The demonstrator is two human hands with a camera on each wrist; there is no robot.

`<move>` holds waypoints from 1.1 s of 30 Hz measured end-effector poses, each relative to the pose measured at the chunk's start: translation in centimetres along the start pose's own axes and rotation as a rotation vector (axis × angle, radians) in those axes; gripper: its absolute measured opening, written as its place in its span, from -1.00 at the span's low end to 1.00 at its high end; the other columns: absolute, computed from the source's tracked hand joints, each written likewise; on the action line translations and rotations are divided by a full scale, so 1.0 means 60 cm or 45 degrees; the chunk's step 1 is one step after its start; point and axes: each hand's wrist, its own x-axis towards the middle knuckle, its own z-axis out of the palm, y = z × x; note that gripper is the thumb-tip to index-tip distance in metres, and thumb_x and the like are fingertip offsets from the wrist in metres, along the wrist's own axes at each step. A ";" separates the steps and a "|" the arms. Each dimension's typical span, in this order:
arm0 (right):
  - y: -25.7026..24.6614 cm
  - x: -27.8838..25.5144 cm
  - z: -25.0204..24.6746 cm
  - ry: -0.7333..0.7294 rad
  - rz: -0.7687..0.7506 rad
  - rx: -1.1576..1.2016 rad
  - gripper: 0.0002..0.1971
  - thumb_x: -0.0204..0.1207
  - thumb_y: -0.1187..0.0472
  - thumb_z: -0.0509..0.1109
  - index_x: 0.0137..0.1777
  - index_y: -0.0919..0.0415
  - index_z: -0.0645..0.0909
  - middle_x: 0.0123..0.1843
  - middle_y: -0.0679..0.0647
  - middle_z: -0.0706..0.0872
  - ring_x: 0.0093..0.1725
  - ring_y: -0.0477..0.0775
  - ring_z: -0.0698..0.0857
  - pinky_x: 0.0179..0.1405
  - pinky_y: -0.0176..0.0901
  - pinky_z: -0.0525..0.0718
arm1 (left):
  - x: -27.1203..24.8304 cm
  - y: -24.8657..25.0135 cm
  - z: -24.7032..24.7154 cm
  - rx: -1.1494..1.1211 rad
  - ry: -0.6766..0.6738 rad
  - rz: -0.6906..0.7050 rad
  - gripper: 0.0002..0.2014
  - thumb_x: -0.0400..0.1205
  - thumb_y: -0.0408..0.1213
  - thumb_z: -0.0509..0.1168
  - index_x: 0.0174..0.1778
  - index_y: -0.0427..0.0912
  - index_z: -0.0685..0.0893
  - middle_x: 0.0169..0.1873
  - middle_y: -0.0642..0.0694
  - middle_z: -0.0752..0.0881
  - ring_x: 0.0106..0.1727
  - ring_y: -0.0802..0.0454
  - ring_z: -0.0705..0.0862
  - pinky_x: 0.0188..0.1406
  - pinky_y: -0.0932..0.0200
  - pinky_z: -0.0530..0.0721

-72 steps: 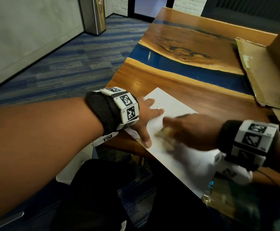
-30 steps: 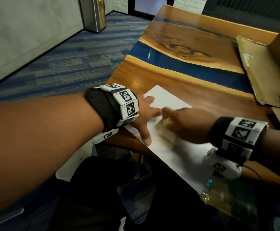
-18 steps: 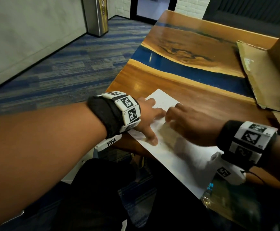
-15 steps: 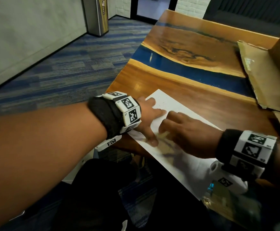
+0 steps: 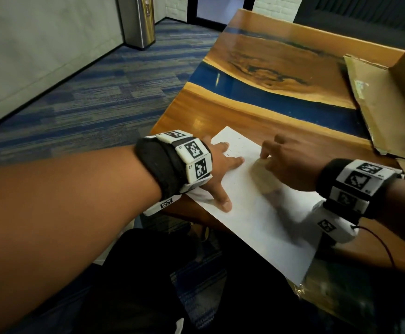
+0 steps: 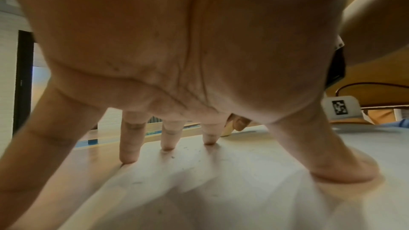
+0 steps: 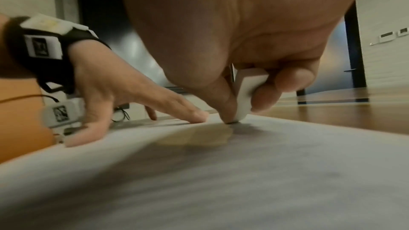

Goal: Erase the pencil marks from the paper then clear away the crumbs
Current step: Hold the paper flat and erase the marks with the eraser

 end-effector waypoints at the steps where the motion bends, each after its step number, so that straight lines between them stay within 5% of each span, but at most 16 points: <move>1: -0.008 -0.004 -0.001 0.001 -0.050 0.004 -0.82 0.72 0.04 0.23 0.24 0.03 0.51 0.06 -0.01 0.49 -0.15 0.01 0.50 -0.22 -0.15 0.39 | 0.000 0.001 0.000 -0.004 -0.002 -0.003 0.24 0.22 0.67 0.27 0.71 0.35 -0.22 0.77 -0.12 -0.10 0.64 -0.47 0.13 0.47 -0.44 0.34; 4: -0.047 -0.034 0.005 -0.080 -0.429 0.141 -0.78 0.70 0.09 0.26 0.31 0.04 0.47 0.03 -0.04 0.40 -0.20 0.02 0.48 -0.19 -0.16 0.41 | -0.002 0.002 -0.001 -0.022 0.016 -0.003 0.23 0.21 0.64 0.31 0.71 0.36 -0.17 0.76 -0.13 0.00 0.62 -0.45 0.18 0.35 -0.41 0.43; 9: 0.006 0.005 -0.013 -0.050 -0.053 -0.061 -0.79 0.70 0.00 0.25 0.28 -0.06 0.51 0.14 -0.02 0.52 -0.06 0.02 0.53 -0.16 -0.13 0.45 | -0.003 0.005 -0.002 -0.001 0.011 -0.030 0.24 0.19 0.68 0.28 0.70 0.37 -0.21 0.75 -0.15 0.01 0.65 -0.41 0.18 0.41 -0.40 0.40; 14: -0.039 -0.035 -0.004 -0.174 -0.499 0.165 -0.80 0.71 0.06 0.26 0.30 -0.04 0.48 0.08 -0.06 0.44 -0.12 0.00 0.56 -0.14 -0.13 0.54 | 0.002 0.002 -0.003 -0.011 0.014 0.006 0.29 0.09 0.69 0.32 0.70 0.29 -0.06 0.66 -0.24 0.21 0.61 -0.34 0.31 0.46 -0.37 0.42; 18: 0.002 0.005 -0.014 -0.088 -0.087 -0.025 -0.77 0.70 -0.01 0.26 0.32 -0.07 0.52 0.17 -0.03 0.52 -0.03 0.02 0.53 -0.10 -0.11 0.50 | 0.000 0.007 -0.011 -0.004 -0.026 0.019 0.30 0.14 0.64 0.37 0.73 0.18 -0.02 0.72 -0.20 0.06 0.58 -0.38 0.37 0.40 -0.34 0.53; 23: -0.047 -0.034 -0.002 -0.145 -0.525 0.148 -0.80 0.69 0.07 0.28 0.27 -0.01 0.51 0.05 -0.08 0.38 -0.16 0.00 0.52 -0.16 -0.12 0.50 | -0.001 0.007 -0.017 -0.004 -0.009 0.102 0.17 0.12 0.57 0.44 0.61 0.08 0.27 0.74 -0.06 0.11 0.51 -0.27 0.48 0.34 -0.24 0.57; 28: -0.001 0.007 -0.016 -0.090 -0.101 -0.028 -0.79 0.72 -0.01 0.23 0.29 -0.09 0.54 0.11 -0.03 0.49 -0.07 0.01 0.51 -0.21 -0.15 0.43 | 0.000 0.012 -0.023 0.059 -0.020 0.082 0.24 0.20 0.58 0.41 0.71 0.04 0.11 0.77 -0.07 0.03 0.60 -0.27 0.39 0.32 -0.21 0.52; 33: -0.039 -0.031 -0.005 -0.154 -0.482 0.197 -0.82 0.69 0.05 0.27 0.25 -0.06 0.54 0.04 -0.07 0.43 -0.11 0.00 0.55 -0.13 -0.14 0.54 | 0.002 0.007 -0.018 0.032 -0.025 0.072 0.28 0.15 0.57 0.44 0.71 0.06 0.09 0.76 -0.08 0.06 0.59 -0.26 0.40 0.31 -0.22 0.53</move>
